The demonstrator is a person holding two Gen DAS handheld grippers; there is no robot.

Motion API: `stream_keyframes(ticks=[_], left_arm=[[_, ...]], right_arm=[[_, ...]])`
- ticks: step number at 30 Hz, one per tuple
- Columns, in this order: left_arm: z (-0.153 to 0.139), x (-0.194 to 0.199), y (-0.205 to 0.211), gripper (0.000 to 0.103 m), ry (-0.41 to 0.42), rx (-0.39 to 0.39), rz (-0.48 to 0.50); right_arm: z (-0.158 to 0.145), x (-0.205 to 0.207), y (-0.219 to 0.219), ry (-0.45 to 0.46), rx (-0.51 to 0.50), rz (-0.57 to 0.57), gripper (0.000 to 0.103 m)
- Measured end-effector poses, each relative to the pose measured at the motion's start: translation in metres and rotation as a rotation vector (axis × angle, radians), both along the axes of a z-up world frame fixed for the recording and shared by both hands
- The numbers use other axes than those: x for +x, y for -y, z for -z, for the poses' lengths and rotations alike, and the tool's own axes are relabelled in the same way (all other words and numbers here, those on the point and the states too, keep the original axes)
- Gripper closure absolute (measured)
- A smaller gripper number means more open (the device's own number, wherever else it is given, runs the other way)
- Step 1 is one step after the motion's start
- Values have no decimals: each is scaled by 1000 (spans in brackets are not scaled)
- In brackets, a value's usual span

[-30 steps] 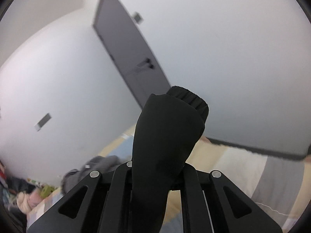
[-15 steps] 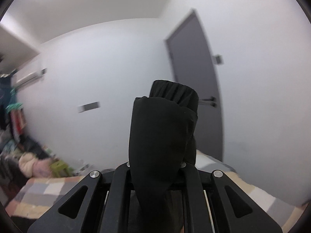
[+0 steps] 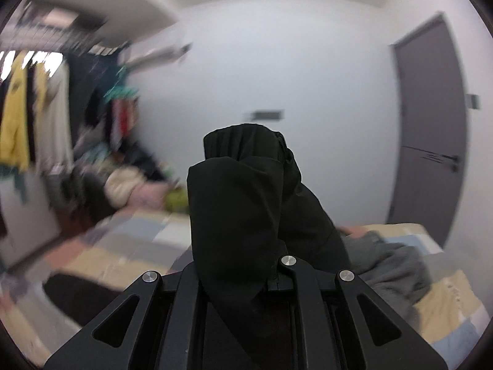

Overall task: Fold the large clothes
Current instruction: 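Lift the sleeve with the right gripper and fold it across the jacket body, then lay the sleeve flat on the body and open the right gripper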

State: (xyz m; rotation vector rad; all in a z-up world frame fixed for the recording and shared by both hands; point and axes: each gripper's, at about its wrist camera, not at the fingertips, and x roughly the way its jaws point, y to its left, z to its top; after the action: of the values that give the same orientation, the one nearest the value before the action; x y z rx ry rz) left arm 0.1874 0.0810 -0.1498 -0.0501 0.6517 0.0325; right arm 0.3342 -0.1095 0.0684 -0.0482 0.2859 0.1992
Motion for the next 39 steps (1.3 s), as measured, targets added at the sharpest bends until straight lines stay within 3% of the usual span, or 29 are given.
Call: stream_keyframes(ticks=[6,12,17,25,29,30,31,33,36,39], left_arm=[[15,12,-20,0,-30,-28,-25],[30,21,-30,0,-60,-55,-31],[39,27,-32,0,-85,-73,-22],[43,29,-23,0,-110,-75,-8],[36,23,-12,0,-101,-68,6],[35,22,-11,0,-99,-75,11],[33,20,-9,0,-97,-84,16],[30,16,-7,0,-94,-98,19],[27,9,-4,0,-89,-131,32],[23,4,4,0,-75,-103,31]], right_arm=[[87,20,-79,-141,-59,-134,93],[185,30,-119,-311,-110,-202,93],[247,35,-138,-407,-207,-212,93],[244,29,-130,-436,-188,-268,87],[243,9,-135,-426,-267,-335,70],[241,3,-136,-428,-283,-354,59],[241,-2,-136,-430,-293,-366,54],[234,-14,-133,-430,-289,-392,29],[215,-32,-115,-385,-240,-403,26],[196,-50,-84,-353,-203,-378,26]])
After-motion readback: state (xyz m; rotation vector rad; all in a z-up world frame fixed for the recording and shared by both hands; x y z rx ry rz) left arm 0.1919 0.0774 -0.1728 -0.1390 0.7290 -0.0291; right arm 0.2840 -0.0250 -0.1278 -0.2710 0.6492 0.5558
